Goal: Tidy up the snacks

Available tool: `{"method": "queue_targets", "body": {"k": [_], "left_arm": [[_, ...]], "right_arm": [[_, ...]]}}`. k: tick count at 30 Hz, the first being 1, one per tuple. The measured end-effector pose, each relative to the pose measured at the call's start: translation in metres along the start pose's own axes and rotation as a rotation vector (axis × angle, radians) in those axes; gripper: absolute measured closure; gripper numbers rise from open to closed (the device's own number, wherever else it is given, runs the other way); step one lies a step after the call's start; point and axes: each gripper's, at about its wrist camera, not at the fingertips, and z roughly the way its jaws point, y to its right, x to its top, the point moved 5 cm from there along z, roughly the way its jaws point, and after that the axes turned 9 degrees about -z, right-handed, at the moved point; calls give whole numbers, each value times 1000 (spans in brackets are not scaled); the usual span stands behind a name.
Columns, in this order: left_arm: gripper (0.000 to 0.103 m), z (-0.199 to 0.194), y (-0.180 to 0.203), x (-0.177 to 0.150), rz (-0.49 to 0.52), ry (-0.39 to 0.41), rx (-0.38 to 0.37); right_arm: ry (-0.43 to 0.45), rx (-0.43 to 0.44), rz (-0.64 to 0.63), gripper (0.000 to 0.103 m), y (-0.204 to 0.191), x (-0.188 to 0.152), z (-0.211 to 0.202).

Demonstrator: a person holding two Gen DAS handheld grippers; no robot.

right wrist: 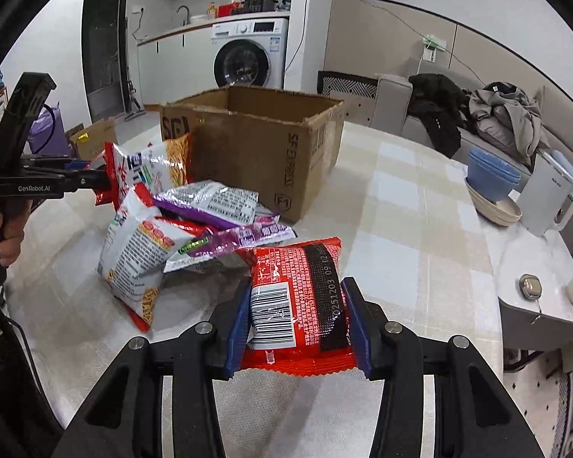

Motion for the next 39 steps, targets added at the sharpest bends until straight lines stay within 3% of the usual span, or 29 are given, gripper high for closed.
{"method": "queue_targets", "body": {"k": [13, 25, 39], "left_arm": [[64, -43, -3, 12, -10, 74, 6], [64, -68, 1, 32, -30, 128, -8], [64, -94, 11, 68, -31, 179, -34]], "right_arm": [[115, -2, 28, 57, -2, 18, -24], [214, 50, 118, 57, -6, 40, -37], [268, 89, 189, 57, 2, 82, -39]]}}
